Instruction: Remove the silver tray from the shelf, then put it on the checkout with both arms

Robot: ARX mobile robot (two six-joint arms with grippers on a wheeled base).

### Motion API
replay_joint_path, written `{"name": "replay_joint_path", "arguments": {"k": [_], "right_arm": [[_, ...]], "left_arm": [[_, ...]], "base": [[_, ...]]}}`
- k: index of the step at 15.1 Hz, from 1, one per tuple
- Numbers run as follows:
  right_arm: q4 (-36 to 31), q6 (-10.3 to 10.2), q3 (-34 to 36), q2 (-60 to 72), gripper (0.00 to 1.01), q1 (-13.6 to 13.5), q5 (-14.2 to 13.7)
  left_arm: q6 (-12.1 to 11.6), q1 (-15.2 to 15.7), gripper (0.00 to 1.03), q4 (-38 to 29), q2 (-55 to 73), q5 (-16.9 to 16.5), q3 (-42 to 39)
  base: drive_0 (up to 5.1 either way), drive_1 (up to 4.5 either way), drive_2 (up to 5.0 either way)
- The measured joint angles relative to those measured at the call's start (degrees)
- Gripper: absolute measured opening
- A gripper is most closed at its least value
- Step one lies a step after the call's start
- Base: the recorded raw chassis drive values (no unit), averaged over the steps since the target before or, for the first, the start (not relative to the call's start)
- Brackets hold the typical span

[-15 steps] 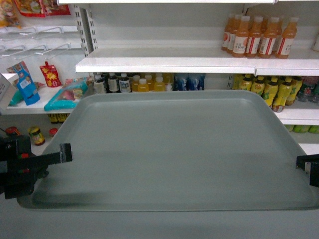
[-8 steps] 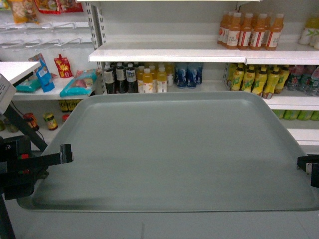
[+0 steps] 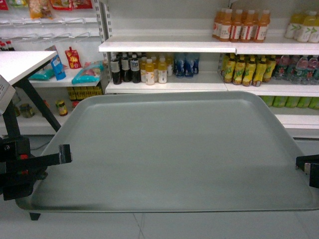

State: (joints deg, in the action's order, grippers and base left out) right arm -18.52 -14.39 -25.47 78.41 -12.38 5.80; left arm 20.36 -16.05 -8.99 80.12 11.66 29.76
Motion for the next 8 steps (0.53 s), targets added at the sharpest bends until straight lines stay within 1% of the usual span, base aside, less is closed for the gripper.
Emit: {"name": "replay_joint_path", "arguments": {"k": [4,7,8], "right_arm": [[0.0,0.0,0.0,0.0,0.02,0.0,0.0],[-0.1,0.0,0.0,-0.2,0.02,0.0,0.0],[0.2,0.0,0.0,-0.1,0.02,0.0,0.0]], "left_arm": [[0.0,0.0,0.03,-0.1,0.0,-0.1,0.0],[0.0,0.0,0.03,-0.2,-0.3,0.1,0.0],[0.0,0.0,0.03,0.1,-0.2,0.1,0.0]], "base": [[0.0,-4.19,4.2],[0.0,0.00,0.0],[-4.2,2.20,2.2]]}}
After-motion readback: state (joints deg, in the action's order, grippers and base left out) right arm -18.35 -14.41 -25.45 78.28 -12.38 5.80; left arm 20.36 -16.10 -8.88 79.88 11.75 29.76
